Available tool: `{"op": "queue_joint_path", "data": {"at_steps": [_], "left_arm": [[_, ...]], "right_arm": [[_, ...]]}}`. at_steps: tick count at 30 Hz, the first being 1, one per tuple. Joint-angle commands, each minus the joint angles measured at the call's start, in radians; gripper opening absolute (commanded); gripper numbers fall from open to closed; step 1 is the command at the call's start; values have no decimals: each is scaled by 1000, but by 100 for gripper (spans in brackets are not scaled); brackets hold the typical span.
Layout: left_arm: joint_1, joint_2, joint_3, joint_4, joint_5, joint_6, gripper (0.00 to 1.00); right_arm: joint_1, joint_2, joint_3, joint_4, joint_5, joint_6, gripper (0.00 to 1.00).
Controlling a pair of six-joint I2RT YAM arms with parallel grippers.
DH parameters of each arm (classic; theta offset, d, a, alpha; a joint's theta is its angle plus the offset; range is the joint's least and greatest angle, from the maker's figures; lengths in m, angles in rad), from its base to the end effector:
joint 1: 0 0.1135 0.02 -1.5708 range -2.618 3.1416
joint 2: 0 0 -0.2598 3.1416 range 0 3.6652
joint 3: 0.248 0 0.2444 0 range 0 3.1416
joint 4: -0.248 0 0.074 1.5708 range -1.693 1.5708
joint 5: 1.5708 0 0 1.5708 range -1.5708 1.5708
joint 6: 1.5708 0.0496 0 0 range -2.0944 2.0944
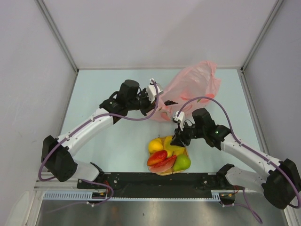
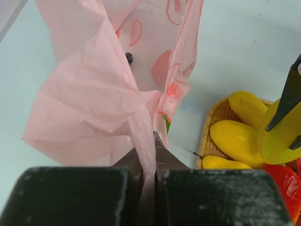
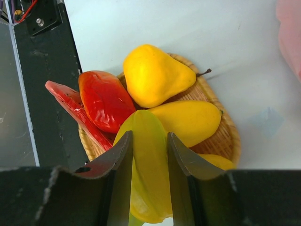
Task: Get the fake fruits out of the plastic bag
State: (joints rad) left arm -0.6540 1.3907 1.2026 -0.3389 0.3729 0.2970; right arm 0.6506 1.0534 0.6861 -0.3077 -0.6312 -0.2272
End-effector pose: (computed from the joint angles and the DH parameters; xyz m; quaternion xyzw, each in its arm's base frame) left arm 0.2440 -0.2098 0.3233 0.4721 0.7150 -0.2451 0.4536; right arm 0.1599 0.1585 0.2389 -0.4858 0.7185 0.3600 0.3437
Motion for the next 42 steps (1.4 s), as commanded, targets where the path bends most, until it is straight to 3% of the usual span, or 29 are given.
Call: {"op": "queue_joint_path", "data": {"at_steps": [1,22,25,26,29,34,35,36,38,42], "left_arm": [[-3,-36,6,17,18,16,0],[-3,-35,-23,28,37,14,0],[-3,-30,-23,31,38,14,0],[-3,-27,-21,34,38,14,0],[-1,-19,-17,35,43,13,0],[-3,-12,-14,37,50,11,0],[-3,-12,-14,37,50,11,0],[-3,-12,-14,37,49,10,0],[-3,-10,-15,35,50,11,0],[-2,-9,-15,32,49,14,0]], "right_arm": [[0,-9,-11,50,11,55,0],[9,8,-46,42,-32,108,0],[9,14,-46,38,-24,94,10],[9,13,-46,38,-15,94,21],[9,7,-46,47,11,101,37],[9,-3,-45,67,47,132,53],[11,-7,-45,70,48,135,64],[11,-9,-43,70,50,137,68],[14,-9,-34,74,57,140,74],[15,-9,-19,73,59,141,75]]}}
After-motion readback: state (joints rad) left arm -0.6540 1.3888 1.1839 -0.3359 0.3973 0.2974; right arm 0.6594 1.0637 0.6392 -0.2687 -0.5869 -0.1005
